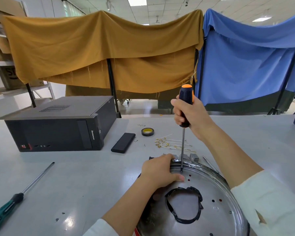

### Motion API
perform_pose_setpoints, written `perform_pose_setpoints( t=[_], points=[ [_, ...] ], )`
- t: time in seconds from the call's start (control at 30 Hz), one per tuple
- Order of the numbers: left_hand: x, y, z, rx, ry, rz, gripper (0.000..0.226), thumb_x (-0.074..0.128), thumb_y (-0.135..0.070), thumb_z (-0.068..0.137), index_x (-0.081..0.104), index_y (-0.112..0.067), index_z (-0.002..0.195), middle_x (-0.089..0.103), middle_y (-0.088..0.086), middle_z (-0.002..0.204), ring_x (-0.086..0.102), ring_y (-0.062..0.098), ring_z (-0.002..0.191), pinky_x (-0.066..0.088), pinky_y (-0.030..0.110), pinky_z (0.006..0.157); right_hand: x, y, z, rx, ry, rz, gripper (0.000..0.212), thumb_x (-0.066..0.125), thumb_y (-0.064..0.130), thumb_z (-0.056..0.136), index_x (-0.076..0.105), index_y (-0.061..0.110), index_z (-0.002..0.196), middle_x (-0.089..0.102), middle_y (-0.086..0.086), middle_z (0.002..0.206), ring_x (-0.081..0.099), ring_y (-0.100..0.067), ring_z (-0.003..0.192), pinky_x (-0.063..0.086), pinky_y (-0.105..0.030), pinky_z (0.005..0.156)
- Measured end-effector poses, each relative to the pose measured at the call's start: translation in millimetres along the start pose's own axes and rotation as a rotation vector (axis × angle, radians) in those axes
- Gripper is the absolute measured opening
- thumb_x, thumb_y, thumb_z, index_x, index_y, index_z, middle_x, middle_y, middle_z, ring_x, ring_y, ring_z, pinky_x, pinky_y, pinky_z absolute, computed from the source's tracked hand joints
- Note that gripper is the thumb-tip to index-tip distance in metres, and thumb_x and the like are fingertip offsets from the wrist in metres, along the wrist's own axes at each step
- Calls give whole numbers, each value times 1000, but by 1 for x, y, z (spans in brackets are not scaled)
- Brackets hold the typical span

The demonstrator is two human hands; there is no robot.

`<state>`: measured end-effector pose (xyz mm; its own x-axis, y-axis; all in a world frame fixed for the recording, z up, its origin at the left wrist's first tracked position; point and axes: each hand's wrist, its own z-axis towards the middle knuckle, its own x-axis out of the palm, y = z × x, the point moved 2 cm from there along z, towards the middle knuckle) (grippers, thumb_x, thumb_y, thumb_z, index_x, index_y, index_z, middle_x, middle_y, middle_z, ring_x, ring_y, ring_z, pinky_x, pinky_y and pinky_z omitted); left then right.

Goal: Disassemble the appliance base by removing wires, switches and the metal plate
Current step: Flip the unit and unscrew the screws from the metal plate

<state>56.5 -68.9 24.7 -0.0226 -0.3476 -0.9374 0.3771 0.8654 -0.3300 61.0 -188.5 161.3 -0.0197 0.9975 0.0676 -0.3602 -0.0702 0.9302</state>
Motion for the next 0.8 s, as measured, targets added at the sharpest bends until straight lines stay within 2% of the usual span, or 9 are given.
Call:
perform_pose_setpoints(
  t=[0.07, 0.13, 0.23, 0.37, 0.43, 0.53, 0.6, 0.7, 0.8],
  points=[
    [1, 1, 1, 5, 0, -1, 73, 60, -70, 70, 39, -36, 131, 54, -14, 128, 52, 14, 116, 36, 27, 81, 0, -6, -2, -132, -293, -231, 28, 63, 32, 86, 39, 18, 92, 50, -3, 71, 49, -18, 56, 43, -28, 48],
    [2, 2, 2, 1, 4, -8, 74, 60, -71, 69, 38, -36, 131, 53, -15, 128, 51, 13, 117, 35, 27, 80, 2, -13, -5, -232, -420, -293, 31, 64, 41, 85, 39, 22, 87, 50, -6, 78, 52, -21, 64, 46, -33, 54],
    [2, 1, 3, -3, 3, -10, 74, 60, -70, 69, 39, -37, 130, 54, -15, 127, 52, 13, 116, 34, 26, 78, -1, -16, -1, -151, -286, -23, 25, 65, 28, 84, 43, 21, 75, 43, -1, 62, 40, -13, 48, 37, -25, 43],
    [1, 0, 2, 2, -7, -1, 70, 61, -70, 69, 41, -36, 127, 55, -14, 124, 53, 14, 113, 33, 27, 75, 2, -5, 2, 85, 304, 255, 13, 58, 14, 81, 46, 17, 77, 34, 3, 51, 25, -10, 40, 23, -20, 40],
    [1, 0, 2, -5, -10, -4, 69, 61, -70, 69, 42, -36, 126, 56, -15, 123, 54, 14, 112, 34, 26, 75, 4, -7, 3, 50, 197, 82, 16, 61, 17, 84, 44, 16, 84, 40, 0, 56, 32, -12, 41, 32, -23, 41],
    [1, 0, 2, -11, -8, -6, 70, 61, -71, 68, 42, -37, 126, 56, -15, 122, 54, 13, 112, 34, 26, 74, 5, -9, -1, -93, -271, -267, 22, 63, 25, 85, 42, 22, 88, 51, 0, 72, 50, -13, 58, 44, -25, 51],
    [0, -1, 2, -15, -6, -9, 71, 61, -71, 68, 41, -37, 127, 56, -15, 122, 54, 14, 112, 33, 26, 73, 4, -11, -2, -125, -400, -297, 24, 65, 28, 85, 43, 22, 93, 53, -1, 82, 54, -16, 70, 47, -30, 59],
    [1, -2, 3, -24, -1, -10, 72, 62, -70, 67, 41, -36, 127, 57, -14, 122, 54, 14, 112, 34, 27, 74, 2, -10, -1, -88, -407, -213, 23, 66, 27, 84, 44, 21, 87, 52, -7, 80, 52, -20, 67, 46, -34, 61],
    [2, -1, 3, -39, -4, 5, 73, 63, -71, 66, 42, -36, 126, 58, -13, 121, 54, 15, 112, 35, 28, 74, 0, -8, 1, 0, -30, 66, 24, 61, 10, 86, 43, 18, 72, 39, 0, 56, 33, -12, 45, 30, -26, 44]
  ],
)
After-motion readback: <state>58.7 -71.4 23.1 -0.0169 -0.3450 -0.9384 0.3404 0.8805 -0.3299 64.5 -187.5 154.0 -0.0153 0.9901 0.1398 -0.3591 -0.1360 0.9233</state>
